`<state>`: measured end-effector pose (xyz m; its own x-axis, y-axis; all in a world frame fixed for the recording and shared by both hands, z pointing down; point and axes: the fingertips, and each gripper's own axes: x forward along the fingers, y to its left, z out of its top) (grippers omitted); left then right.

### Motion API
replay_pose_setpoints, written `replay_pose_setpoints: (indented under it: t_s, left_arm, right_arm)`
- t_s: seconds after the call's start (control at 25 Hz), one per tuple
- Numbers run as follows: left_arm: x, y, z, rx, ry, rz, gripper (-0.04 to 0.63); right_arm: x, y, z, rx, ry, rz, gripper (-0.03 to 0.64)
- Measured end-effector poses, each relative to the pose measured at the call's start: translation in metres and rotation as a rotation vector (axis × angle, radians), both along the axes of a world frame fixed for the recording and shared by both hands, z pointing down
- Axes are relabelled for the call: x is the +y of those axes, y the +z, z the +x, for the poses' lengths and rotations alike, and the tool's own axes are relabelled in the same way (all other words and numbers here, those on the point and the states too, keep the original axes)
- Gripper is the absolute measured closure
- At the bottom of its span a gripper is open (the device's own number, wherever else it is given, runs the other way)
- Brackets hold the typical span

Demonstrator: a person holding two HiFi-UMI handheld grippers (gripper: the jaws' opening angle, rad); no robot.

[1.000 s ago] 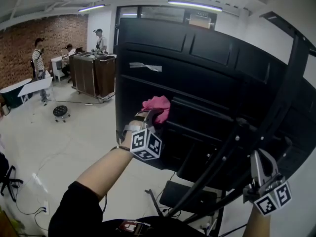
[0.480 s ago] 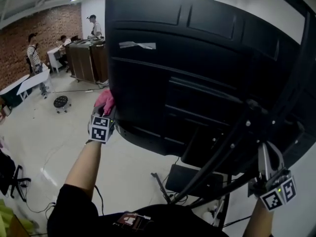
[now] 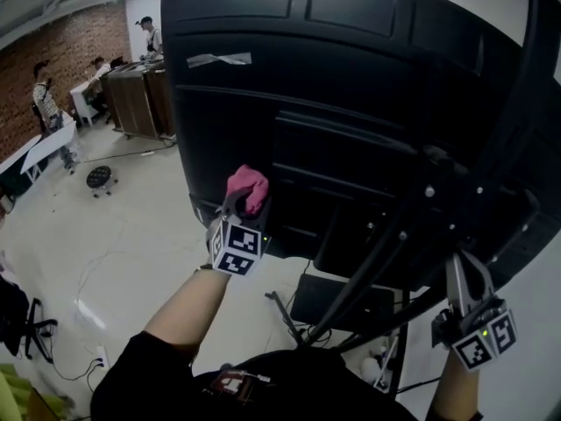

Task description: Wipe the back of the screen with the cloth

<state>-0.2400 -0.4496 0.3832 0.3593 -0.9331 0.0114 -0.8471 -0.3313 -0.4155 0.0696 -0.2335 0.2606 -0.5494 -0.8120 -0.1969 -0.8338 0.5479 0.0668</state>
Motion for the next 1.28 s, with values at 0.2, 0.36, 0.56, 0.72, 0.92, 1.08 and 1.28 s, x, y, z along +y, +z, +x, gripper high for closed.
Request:
replay_pose_setpoints:
  t_s: [0.2, 0.36, 0.56, 0.72, 0.92, 1.08, 1.28]
  left_arm:
    - [0.01, -0.007, 0.026, -0.008, 0.015, 0.015, 0.499]
    - [0.022, 0.0, 0.063, -0.068, 0.092, 0.02, 0.499]
    - [0.026, 0.018, 0.119, -0.122, 0.183, -0.016, 0.499]
    - [0.03, 0.027, 0.139, -0.132, 0.214, -0.02, 0.5]
    - [0.036, 0.027, 0.095, -0.048, 0.205, -0.05, 0.499]
    - [0.02, 0.067, -0.069, 0.037, -0.085, -0.148, 0.499]
    - [-0.011, 0.125, -0.168, 0.008, -0.292, -0.252, 0.499]
  right_arm:
    - [-0.005, 0.023, 0.007, -0.017, 0.001, -0.041, 0.614]
    - [-0.013, 0.048, 0.007, -0.022, 0.002, -0.089, 0.614]
    - [-0.019, 0.074, -0.003, -0.022, -0.011, -0.132, 0.614]
    - [-0.024, 0.107, -0.015, -0.024, -0.043, -0.185, 0.614]
    - [-0.033, 0.139, -0.018, -0.024, -0.052, -0.248, 0.614]
    - [-0.04, 0.147, -0.015, -0.034, -0.04, -0.275, 0.614]
    - [-0.036, 0.153, -0.013, -0.041, -0.009, -0.299, 0.614]
